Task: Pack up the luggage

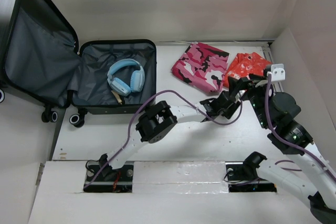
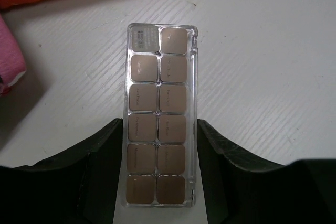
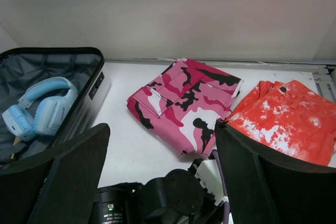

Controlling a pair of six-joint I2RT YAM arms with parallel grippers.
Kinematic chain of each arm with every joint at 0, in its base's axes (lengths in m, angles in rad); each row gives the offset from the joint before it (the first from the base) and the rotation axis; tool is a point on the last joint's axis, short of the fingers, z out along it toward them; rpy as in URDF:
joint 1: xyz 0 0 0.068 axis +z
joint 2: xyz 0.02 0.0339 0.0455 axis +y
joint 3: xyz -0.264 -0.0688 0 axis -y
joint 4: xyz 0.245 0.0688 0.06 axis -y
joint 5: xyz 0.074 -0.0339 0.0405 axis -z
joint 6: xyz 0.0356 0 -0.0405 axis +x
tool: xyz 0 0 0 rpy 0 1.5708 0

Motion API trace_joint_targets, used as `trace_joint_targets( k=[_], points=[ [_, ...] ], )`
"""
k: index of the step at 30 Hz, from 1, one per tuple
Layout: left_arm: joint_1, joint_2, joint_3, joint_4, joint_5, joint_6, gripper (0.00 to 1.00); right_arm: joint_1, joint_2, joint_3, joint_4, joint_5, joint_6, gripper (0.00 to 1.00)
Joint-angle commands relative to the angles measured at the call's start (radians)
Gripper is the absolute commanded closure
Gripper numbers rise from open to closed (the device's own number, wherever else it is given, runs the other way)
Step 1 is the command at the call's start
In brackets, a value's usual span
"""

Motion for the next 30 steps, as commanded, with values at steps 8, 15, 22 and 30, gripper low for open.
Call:
trace_joint_targets(
  k=[8, 15, 22, 30],
  points=[
    [-0.024, -0.141, -0.245, -0.113, -0.060, -0.081, 0.80, 0.009, -0.002, 0.012, 0.051, -0.028, -0.013, 0.13],
    [-0.024, -0.521, -0.456, -0.026, -0.204, -0.199, 0.80, 0.009, -0.031, 0.012, 0.042, -0.028, -0.013, 0.13],
    [0.146, -0.836, -0.577, -0.096, -0.389, -0.344, 0.77, 0.009, -0.031, -0.005, 0.056, -0.059, -0.013, 0.13],
    [0.765, -0.994, -0.792, -0.066, -0.315, -0.590, 0.75, 0.000, 0.003, -0.082, 0.088, -0.172, 0.016, 0.13]
  ],
)
